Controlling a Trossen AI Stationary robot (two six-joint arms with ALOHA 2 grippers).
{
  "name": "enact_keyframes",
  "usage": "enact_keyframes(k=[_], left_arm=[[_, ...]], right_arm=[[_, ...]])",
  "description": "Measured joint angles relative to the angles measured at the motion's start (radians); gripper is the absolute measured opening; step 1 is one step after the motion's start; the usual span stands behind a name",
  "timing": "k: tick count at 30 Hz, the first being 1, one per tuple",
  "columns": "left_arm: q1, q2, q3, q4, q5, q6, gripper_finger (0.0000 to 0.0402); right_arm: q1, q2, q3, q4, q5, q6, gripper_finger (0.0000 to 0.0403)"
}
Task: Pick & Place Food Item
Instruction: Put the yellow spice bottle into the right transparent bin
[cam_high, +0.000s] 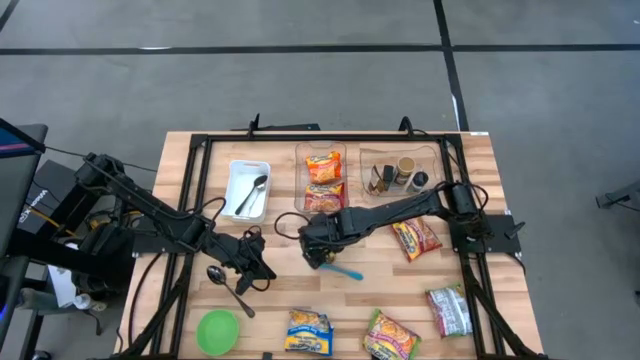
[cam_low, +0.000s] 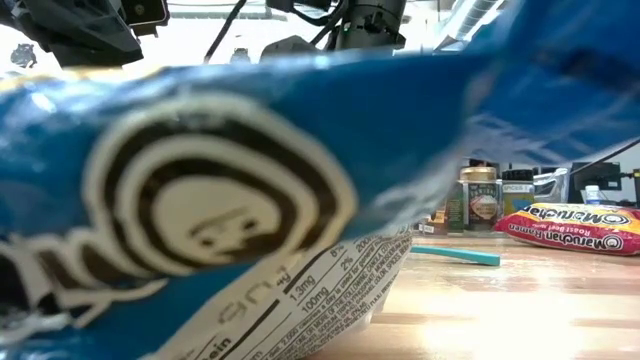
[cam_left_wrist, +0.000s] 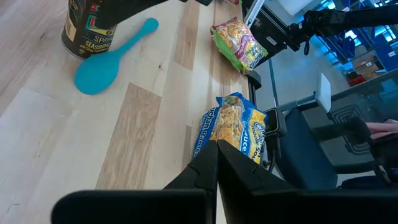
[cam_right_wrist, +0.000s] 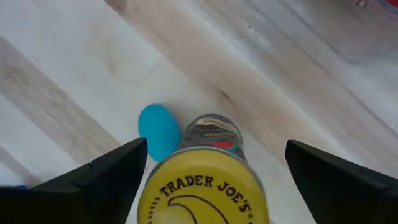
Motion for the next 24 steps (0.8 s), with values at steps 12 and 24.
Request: enact_keyframes(k=[12, 24], left_arm=[[0.000, 0.000, 0.000, 0.000, 0.000, 0.000, 0.0000], [0.000, 0.000, 0.000, 0.000, -0.005, 0.000, 0.0000]], right_arm=[[0.000, 0.000, 0.000, -0.041, -0.010, 0.067, 0.0319], [0.000, 0.000, 0.000, -0.056, -0.009, 0.117, 0.0301]])
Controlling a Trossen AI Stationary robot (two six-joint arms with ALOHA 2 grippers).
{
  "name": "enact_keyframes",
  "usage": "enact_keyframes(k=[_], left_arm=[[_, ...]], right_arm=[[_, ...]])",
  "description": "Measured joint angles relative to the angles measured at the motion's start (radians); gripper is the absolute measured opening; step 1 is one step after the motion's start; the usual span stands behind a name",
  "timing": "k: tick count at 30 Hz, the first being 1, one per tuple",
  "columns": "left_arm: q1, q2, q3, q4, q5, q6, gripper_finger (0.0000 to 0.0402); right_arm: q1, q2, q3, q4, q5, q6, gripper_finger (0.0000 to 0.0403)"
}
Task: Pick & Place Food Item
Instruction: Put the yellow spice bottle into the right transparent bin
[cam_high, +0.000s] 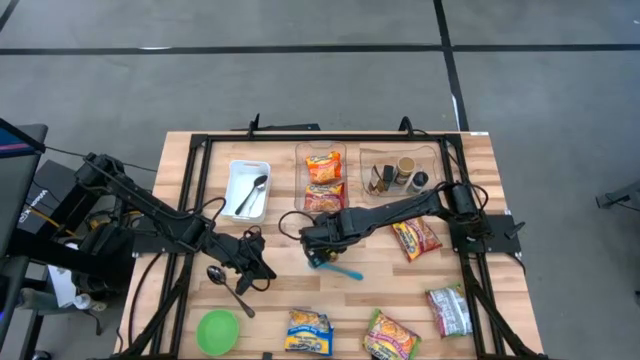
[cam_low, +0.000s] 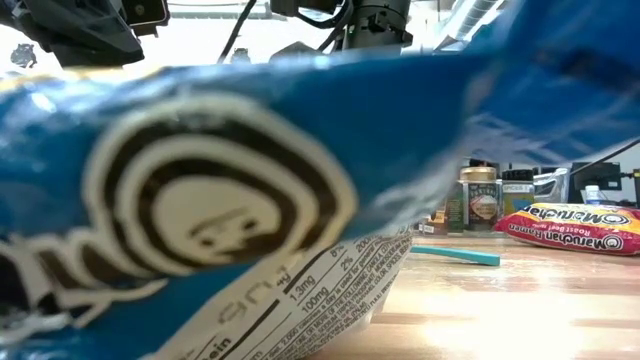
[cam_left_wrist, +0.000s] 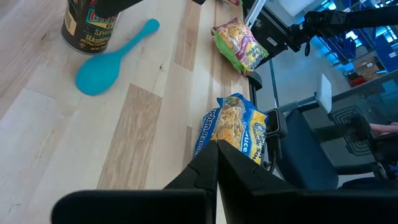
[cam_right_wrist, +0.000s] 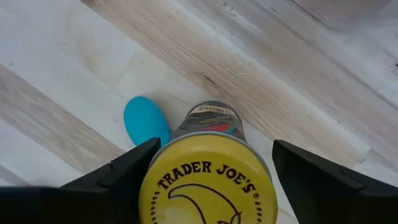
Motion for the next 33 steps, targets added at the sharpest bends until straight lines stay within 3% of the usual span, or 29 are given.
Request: enact_keyframes(k=[8, 19, 28, 33], left_arm=[[0.000, 0.000, 0.000, 0.000, -0.003, 0.000, 0.0000], [0.000, 0.000, 0.000, 0.000, -0.003, 0.000, 0.0000], [0.000, 0.000, 0.000, 0.000, -0.003, 0.000, 0.0000], [0.000, 0.000, 0.000, 0.000, -0.003, 0.000, 0.0000]], right_arm=[[0.000, 0.000, 0.000, 0.000, 0.000, 0.006, 0.0292], [0.000, 0.000, 0.000, 0.000, 0.001, 0.006, 0.0210], [0.000, 0.000, 0.000, 0.000, 0.019, 0.032, 0.0234], [0.000, 0.000, 0.000, 0.001, 0.026, 0.032, 0.0209]])
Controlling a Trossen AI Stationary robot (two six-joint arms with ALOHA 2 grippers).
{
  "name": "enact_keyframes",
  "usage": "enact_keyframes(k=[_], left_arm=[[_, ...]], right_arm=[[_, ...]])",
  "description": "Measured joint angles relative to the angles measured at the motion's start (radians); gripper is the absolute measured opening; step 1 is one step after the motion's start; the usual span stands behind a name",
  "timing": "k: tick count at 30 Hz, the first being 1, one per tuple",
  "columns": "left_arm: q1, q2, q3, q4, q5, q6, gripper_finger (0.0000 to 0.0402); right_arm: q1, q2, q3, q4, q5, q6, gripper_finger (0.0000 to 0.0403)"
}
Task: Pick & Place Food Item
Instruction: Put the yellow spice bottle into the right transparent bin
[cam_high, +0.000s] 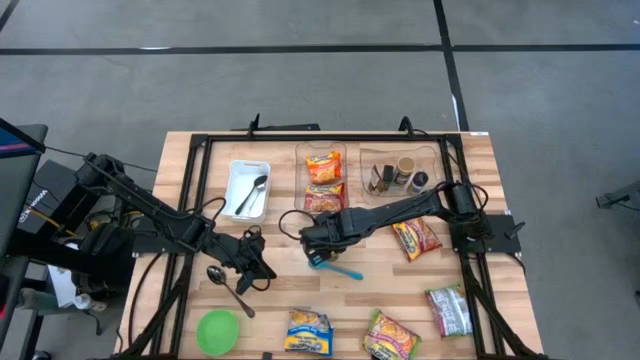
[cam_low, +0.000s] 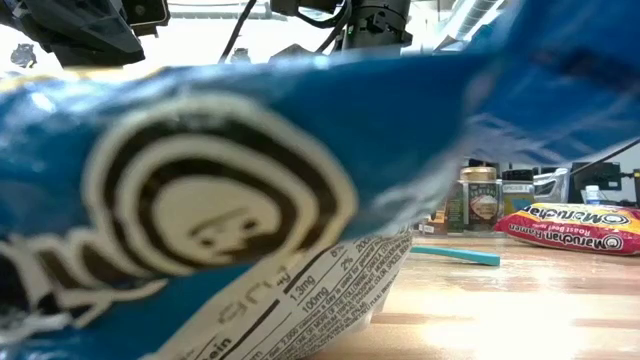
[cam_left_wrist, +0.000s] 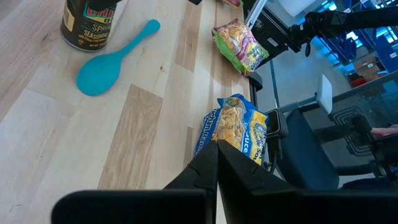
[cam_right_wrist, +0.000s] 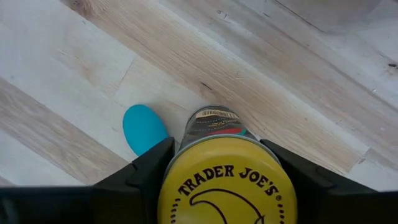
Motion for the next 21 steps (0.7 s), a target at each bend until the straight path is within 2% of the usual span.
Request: enact_keyframes(k=[7, 12, 17, 21], left_arm=[[0.000, 0.000, 0.000, 0.000, -0.004, 0.000, 0.0000], [0.000, 0.000, 0.000, 0.000, -0.022, 0.001, 0.0000], [0.000, 0.000, 0.000, 0.000, -0.022, 0.000, 0.0000], [0.000, 0.000, 0.000, 0.008, -0.022, 0.000, 0.0000]], right_arm=[[0.000, 0.000, 0.000, 0.000, 0.000, 0.000, 0.0209], [0.000, 0.000, 0.000, 0.003, 0.000, 0.000, 0.0232], [0.000, 0.000, 0.000, 0.003, 0.000, 0.000, 0.0209], [0.000, 0.000, 0.000, 0.003, 0.000, 0.000, 0.0208]])
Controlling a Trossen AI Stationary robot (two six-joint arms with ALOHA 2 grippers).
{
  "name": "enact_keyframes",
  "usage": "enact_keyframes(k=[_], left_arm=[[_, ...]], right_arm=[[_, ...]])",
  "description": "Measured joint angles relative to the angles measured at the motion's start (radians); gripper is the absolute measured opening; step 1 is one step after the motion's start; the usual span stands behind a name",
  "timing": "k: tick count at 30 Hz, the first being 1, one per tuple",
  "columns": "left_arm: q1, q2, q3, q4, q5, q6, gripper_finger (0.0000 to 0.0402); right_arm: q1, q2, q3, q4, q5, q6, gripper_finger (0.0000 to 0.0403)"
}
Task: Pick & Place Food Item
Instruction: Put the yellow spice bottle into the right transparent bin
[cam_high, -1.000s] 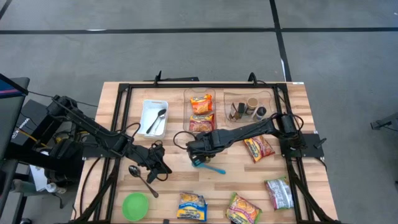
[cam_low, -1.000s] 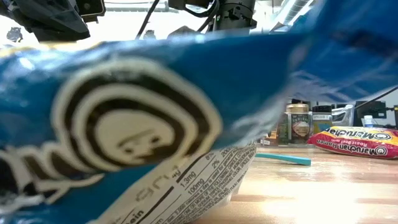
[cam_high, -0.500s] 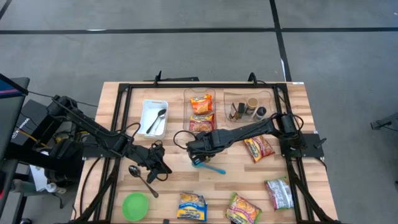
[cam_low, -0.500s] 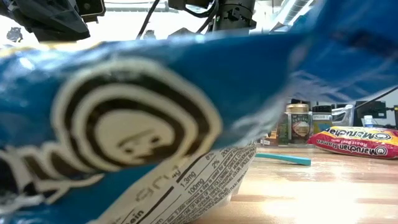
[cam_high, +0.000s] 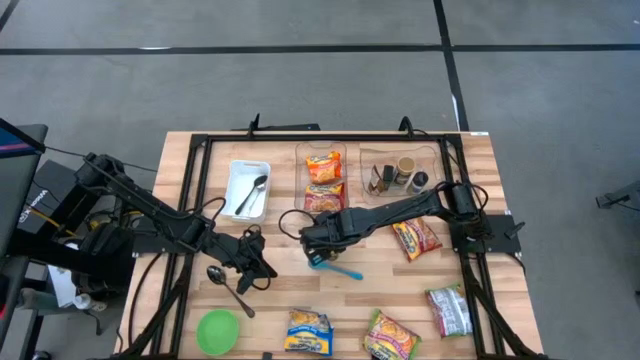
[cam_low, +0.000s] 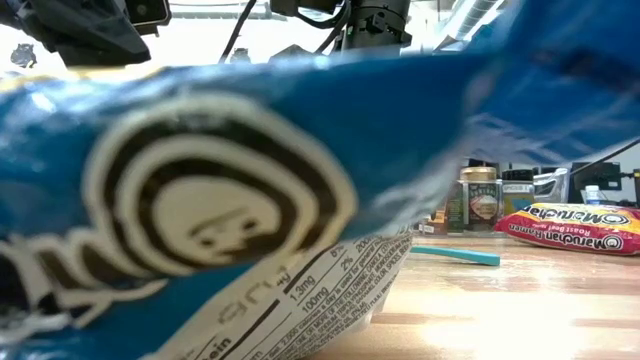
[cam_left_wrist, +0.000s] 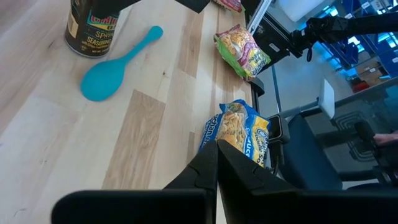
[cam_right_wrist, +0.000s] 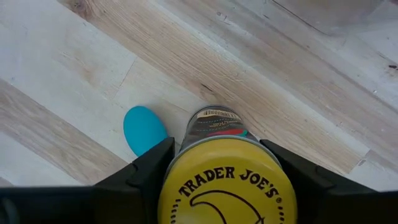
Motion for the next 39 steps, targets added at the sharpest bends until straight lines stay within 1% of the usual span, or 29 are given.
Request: enact_keyframes(k=[3, 8, 13, 19, 24, 26, 29, 37, 39], left_arm=[[0.000, 0.000, 0.000, 0.002, 0.000, -0.002, 0.0000], [0.000, 0.000, 0.000, 0.003, 0.000, -0.008, 0.0000], [0.000, 0.000, 0.000, 0.003, 0.000, -0.010, 0.0000], [0.000, 0.000, 0.000, 0.003, 0.000, -0.010, 0.0000], [0.000, 0.000, 0.000, 0.003, 0.000, -0.010, 0.0000], [0.000, 0.000, 0.000, 0.003, 0.000, -0.010, 0.0000], [0.000, 0.000, 0.000, 0.003, 0.000, -0.010, 0.0000], [0.000, 0.000, 0.000, 0.003, 0.000, -0.010, 0.0000], [0.000, 0.000, 0.000, 0.003, 0.000, -0.010, 0.0000]], right_arm=[[0.000, 0.000, 0.000, 0.000, 0.000, 0.001, 0.0210], [0.000, 0.000, 0.000, 0.000, 0.000, 0.023, 0.0232], [0.000, 0.000, 0.000, 0.000, 0.028, 0.023, 0.0208], [0.001, 0.000, 0.000, 0.006, 0.030, 0.028, 0.0208], [0.008, 0.000, 0.000, -0.004, 0.029, 0.052, 0.0233], [0.008, 0.000, 0.000, -0.022, 0.029, 0.048, 0.0228], [0.008, 0.000, 0.000, -0.020, 0.029, 0.044, 0.0207], [0.008, 0.000, 0.000, -0.022, 0.040, 0.025, 0.0209], [0.008, 0.000, 0.000, -0.033, 0.052, 0.025, 0.0215]])
